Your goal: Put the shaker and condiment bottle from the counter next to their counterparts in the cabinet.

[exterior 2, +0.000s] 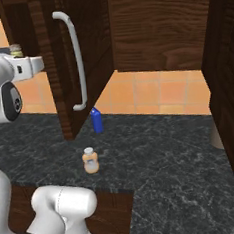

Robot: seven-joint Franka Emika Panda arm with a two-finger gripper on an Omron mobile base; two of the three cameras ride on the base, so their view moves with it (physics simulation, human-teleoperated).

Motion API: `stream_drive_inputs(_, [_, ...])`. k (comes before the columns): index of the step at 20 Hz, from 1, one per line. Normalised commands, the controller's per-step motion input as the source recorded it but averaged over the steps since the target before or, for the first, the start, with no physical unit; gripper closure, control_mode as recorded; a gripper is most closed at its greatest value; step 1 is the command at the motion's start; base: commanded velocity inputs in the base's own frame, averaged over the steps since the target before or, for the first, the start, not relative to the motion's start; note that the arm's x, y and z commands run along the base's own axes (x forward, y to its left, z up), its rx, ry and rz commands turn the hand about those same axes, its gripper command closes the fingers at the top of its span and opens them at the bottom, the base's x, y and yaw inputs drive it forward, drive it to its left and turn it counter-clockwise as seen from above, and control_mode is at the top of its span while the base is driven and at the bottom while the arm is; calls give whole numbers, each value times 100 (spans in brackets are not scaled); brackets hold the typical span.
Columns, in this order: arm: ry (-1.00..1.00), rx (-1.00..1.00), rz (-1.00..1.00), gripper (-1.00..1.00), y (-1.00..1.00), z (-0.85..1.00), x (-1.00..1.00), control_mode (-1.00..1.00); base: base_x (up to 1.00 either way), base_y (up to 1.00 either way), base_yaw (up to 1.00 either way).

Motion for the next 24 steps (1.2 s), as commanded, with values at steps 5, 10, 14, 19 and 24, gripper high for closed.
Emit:
stream_drive_inputs(5, [0, -4, -2, 100, 0, -7, 41, -100, 0, 0, 0])
stream_drive_inputs(10, [0, -1, 0, 100, 0, -34, 41, -100, 0, 0, 0])
stream_drive_inputs(14, [0, 0, 0, 100, 0, -4, 41, -100, 0, 0, 0])
stream_drive_inputs(19, [3, -1, 0, 100, 1, 0, 48, -100, 0, 0, 0])
stream_drive_inputs(24, [2, -3, 0, 100, 5, -11, 41, -100, 0, 0, 0])
